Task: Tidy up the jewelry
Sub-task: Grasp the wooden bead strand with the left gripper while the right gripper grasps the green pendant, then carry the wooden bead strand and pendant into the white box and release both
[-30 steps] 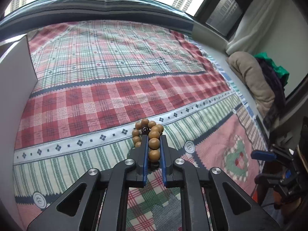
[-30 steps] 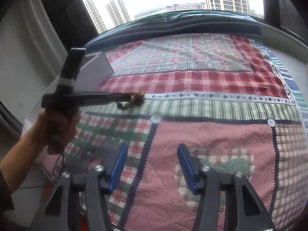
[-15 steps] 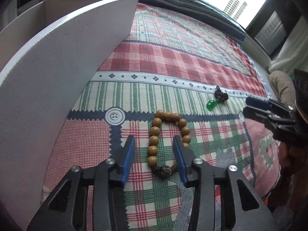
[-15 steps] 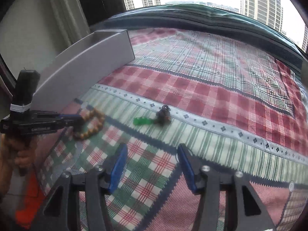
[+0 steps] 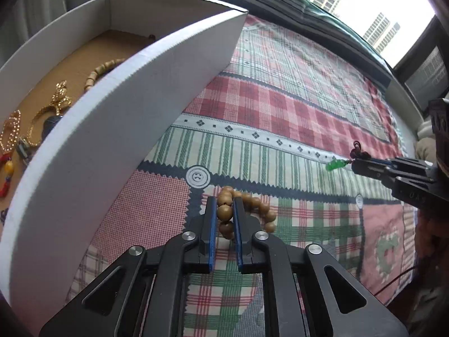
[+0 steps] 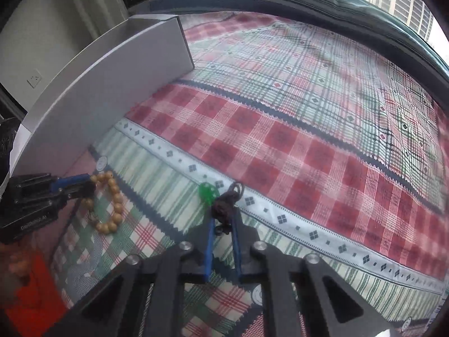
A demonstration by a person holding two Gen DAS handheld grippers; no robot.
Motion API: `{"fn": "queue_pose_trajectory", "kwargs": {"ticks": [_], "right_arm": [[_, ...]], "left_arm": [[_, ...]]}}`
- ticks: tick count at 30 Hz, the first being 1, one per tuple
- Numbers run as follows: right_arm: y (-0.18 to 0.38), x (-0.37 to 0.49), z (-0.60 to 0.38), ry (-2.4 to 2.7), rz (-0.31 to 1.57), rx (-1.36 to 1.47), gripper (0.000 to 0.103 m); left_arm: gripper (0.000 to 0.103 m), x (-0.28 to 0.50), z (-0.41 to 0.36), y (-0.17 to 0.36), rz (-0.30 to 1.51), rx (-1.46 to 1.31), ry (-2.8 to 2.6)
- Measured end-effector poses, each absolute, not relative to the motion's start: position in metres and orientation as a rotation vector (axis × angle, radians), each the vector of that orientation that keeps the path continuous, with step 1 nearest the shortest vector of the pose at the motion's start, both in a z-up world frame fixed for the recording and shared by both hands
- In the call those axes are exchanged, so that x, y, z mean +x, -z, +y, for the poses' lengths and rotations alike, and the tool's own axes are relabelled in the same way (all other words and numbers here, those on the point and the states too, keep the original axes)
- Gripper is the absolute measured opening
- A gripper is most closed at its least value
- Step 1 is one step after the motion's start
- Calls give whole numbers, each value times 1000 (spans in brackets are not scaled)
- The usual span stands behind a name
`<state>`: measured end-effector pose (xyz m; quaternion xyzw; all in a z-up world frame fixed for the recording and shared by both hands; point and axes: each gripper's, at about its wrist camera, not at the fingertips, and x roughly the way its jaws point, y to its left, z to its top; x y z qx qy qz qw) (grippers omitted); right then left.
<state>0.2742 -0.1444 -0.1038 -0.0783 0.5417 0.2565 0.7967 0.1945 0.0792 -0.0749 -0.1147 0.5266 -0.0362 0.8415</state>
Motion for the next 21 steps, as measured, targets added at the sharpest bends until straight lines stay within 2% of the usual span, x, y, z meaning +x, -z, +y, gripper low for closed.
{"fn": "queue_pose_trajectory", "kwargs": {"ticks": [7, 13, 17, 21], "right_arm": [[17, 261, -130, -608, 1182, -149, 12], [-73, 259, -71, -736, 1136, -157, 12], [-104, 262, -10, -846, 1093, -163, 12], [-101, 270, 57, -946, 1082, -200, 12]], "left_arm": [[9, 152, 116, -22, 1103, -349, -37], [9, 129, 187, -102, 1052, -416, -188], [9, 130, 229, -111, 1021, -439, -286], [9, 139, 264, -90, 1021, -486, -361]]}}
